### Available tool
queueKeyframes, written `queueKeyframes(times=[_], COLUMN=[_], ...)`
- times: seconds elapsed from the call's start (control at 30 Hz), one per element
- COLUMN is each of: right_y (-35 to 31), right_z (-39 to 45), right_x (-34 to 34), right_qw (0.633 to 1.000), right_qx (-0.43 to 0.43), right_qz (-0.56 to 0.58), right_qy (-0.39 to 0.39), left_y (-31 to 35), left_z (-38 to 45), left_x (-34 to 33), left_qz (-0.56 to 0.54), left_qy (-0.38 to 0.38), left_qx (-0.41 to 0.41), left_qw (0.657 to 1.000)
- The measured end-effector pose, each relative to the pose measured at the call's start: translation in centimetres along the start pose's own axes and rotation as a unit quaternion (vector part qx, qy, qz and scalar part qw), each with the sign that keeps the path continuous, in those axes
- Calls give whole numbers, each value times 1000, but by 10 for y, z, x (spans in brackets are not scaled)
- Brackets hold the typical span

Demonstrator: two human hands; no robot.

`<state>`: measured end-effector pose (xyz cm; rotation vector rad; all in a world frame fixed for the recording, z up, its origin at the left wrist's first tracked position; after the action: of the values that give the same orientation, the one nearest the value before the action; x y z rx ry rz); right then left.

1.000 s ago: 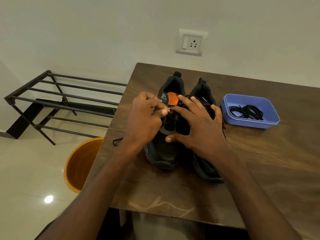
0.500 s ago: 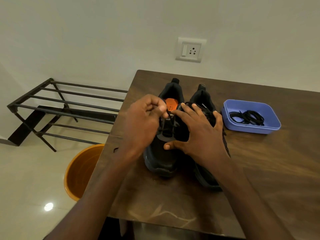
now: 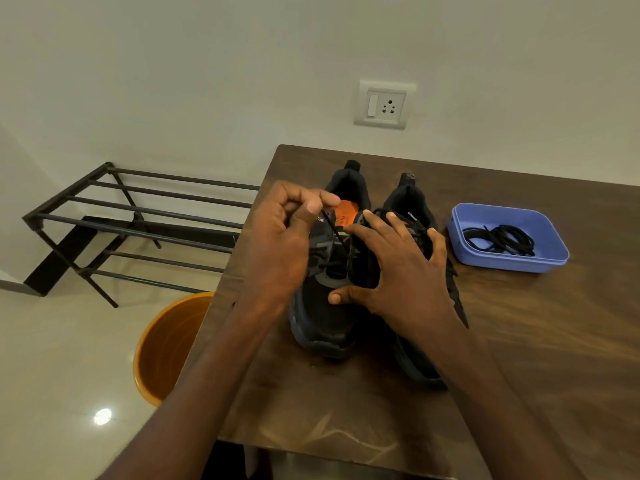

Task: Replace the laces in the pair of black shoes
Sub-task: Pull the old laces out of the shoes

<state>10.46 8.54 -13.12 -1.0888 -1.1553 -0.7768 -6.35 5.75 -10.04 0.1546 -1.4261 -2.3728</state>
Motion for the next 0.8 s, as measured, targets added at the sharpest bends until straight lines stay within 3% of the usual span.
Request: queueKeyframes(times=[0.07, 0.1, 0.17, 0.27, 0.47, 0.53, 0.6, 0.67, 0.73, 0.8], right_y=[1, 1, 1, 2, 0, 1, 1, 2, 1, 0], right_z=[0, 0, 0, 0, 1, 1, 1, 1, 1, 1], right_x=[0, 0, -1, -1, -1, 0, -1, 0, 0, 0], right_qw=[1000, 1000, 1000, 1000, 1000, 1000, 1000, 1000, 999, 1000], right_qx=[-1, -3, -4, -3, -7, -8, -10, -12, -12, -11], right_qz=[4, 4, 2, 10, 11, 15, 16, 16, 17, 17], right_qy=[0, -1, -2, 6, -3, -4, -14, -24, -25, -21], left_y=[0, 1, 0, -17, -11, -6, -2, 0, -5, -9], left_z=[0, 0, -2, -8, -8, -6, 0, 4, 5, 3], left_x=[-6, -9, -15, -28, -28, -20, -1, 17, 19, 10], left_qz=[-61, -31, 111, 286, 377, 332, 173, -12, -128, -49], left_qy=[-23, -47, -109, -192, -171, -117, -21, 78, 78, 1], left_qx=[31, 22, -45, -107, -142, -121, -37, 27, 70, 59], left_qw=[997, 998, 987, 933, 899, 928, 984, 997, 986, 997])
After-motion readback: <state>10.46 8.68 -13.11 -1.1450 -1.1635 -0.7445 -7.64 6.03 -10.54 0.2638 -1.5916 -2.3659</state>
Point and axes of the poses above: each hand's wrist, its own z-axis towards the middle knuckle, its own x-axis out of the back of the hand, y = z × x, the point moved 8 cm from there along z, towards the middle knuckle, and after that the axes turned 8 degrees about -x, right-handed, at the moved point
